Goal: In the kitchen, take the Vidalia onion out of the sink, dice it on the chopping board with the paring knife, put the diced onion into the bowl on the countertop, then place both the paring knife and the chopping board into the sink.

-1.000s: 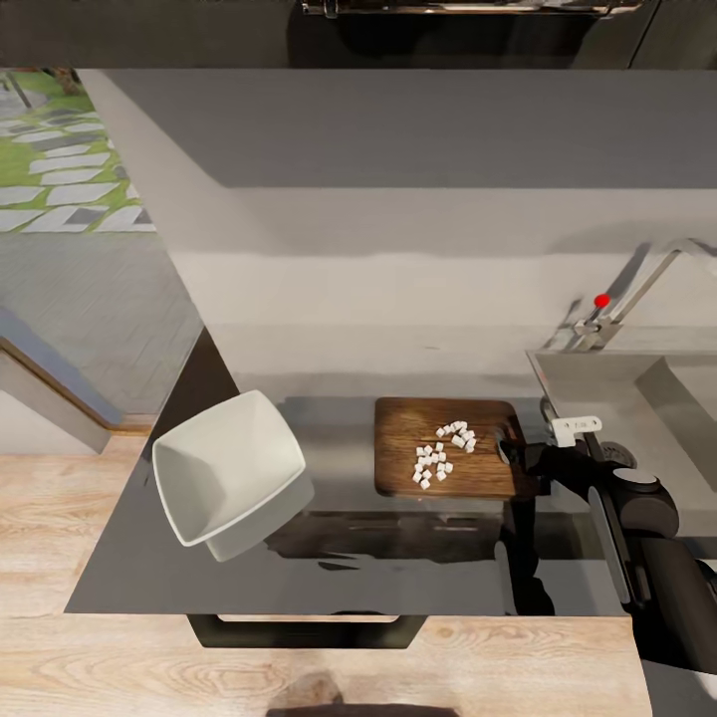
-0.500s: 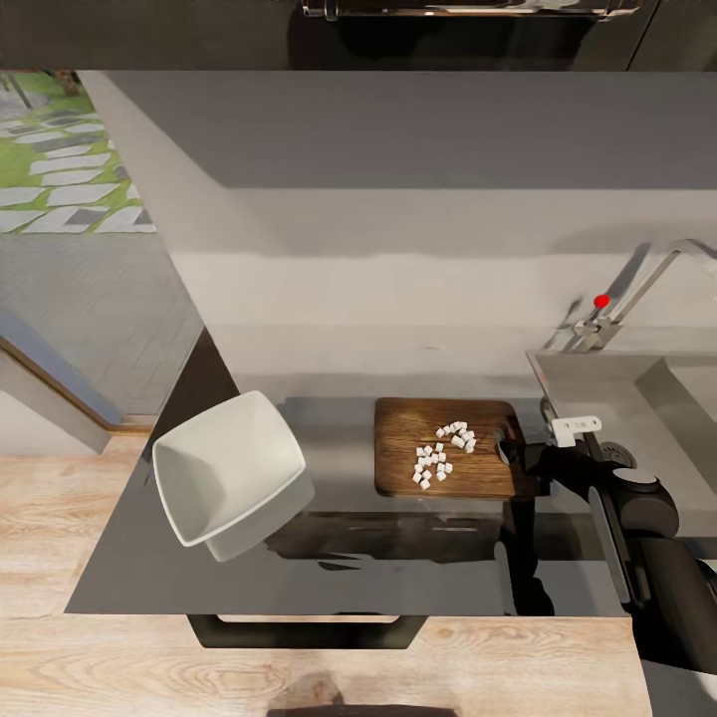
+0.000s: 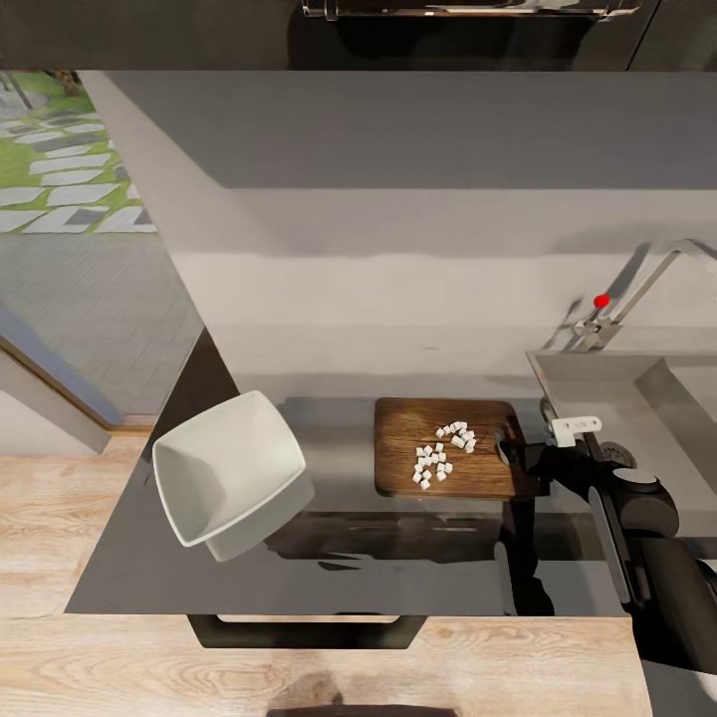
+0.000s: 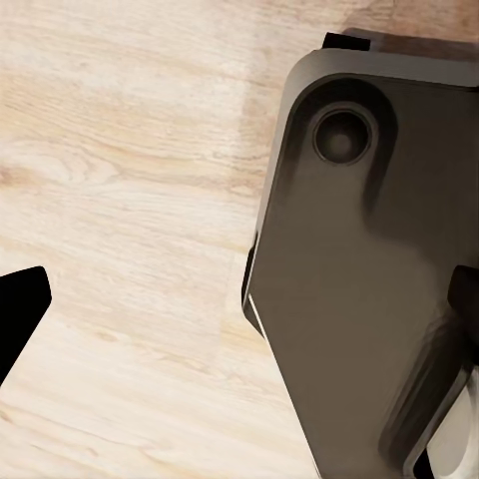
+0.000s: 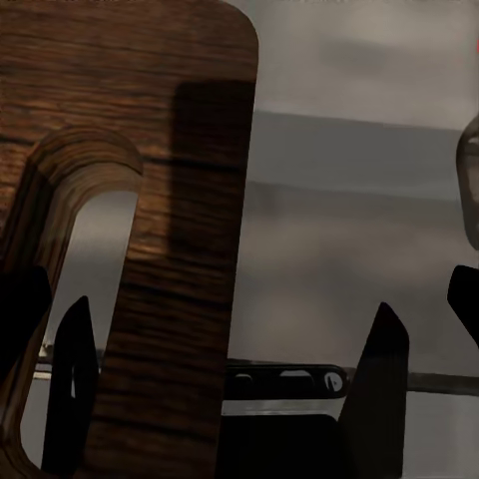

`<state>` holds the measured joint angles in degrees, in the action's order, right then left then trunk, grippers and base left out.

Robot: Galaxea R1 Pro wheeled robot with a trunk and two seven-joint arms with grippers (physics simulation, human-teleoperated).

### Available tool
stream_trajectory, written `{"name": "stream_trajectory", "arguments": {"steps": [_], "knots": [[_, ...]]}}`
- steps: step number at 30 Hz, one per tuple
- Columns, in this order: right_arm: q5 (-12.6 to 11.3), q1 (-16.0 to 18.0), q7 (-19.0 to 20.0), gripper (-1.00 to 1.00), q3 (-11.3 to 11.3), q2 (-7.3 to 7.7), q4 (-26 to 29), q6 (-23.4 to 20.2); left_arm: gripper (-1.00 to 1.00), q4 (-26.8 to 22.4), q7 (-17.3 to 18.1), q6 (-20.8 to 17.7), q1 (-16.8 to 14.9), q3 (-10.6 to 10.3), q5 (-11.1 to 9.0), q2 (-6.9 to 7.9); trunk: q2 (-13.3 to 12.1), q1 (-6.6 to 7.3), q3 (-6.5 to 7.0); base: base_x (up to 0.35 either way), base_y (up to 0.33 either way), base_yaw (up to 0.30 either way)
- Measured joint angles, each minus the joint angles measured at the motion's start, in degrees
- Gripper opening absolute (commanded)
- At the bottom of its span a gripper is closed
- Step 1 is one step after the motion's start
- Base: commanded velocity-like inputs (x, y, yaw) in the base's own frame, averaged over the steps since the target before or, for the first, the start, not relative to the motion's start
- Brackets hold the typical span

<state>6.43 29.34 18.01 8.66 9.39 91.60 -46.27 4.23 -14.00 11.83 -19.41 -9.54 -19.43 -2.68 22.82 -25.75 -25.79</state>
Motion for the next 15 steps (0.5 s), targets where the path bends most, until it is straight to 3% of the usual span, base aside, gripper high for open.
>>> {"name": "stream_trajectory", "arguments": {"steps": [15], "knots": [[0.00,0.02,0.01,1.00,0.00,0.00,0.00,0.09,1.00,0.00,0.00,0.00,0.00,0.00,0.00,0.00,0.00,0.00,-0.19,0.000,0.000,0.000]]}}
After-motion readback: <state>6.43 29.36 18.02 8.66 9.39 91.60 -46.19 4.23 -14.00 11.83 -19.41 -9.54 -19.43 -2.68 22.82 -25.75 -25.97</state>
